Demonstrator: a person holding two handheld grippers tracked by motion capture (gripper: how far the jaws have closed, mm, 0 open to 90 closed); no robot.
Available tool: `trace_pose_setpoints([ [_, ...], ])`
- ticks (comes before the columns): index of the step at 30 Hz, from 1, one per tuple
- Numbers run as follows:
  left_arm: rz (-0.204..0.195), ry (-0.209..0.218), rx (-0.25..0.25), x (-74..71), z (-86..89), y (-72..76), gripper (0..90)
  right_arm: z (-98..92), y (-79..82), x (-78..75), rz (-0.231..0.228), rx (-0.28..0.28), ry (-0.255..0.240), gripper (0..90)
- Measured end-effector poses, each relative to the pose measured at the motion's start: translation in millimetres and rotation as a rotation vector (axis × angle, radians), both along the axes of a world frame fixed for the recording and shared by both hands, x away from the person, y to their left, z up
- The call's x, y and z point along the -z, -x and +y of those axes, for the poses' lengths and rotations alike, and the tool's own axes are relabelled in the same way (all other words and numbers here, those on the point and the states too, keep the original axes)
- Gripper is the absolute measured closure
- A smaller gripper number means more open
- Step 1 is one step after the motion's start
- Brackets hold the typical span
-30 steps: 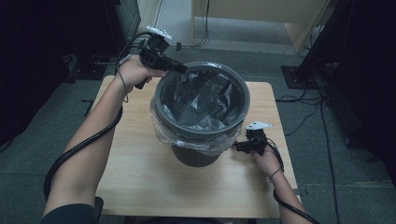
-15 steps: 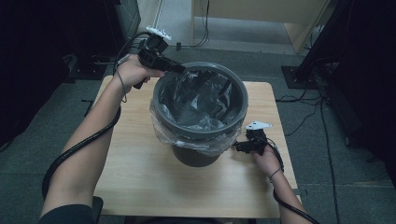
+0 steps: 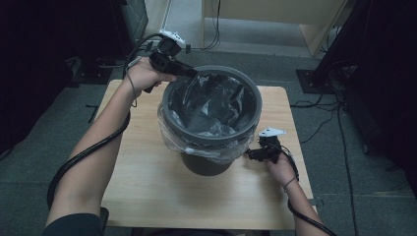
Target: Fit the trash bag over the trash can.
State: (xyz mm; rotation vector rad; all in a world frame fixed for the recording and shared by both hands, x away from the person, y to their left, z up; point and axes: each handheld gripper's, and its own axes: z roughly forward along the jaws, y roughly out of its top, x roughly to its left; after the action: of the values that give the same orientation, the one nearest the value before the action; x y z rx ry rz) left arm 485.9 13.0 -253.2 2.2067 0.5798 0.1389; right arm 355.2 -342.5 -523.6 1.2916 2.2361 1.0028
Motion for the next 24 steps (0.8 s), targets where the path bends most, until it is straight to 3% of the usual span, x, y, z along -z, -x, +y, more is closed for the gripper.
trace_pose_setpoints([
  [14,0.04,0.027,-0.003,1.8,14.8,2.8,76.5,0.0,0.0,0.0,0.0,0.0,0.0,11.2],
  [24,0.023,0.044,-0.017,-5.3,16.2,4.5,69.5,0.0,0.0,0.0,0.0,0.0,0.0,11.2],
])
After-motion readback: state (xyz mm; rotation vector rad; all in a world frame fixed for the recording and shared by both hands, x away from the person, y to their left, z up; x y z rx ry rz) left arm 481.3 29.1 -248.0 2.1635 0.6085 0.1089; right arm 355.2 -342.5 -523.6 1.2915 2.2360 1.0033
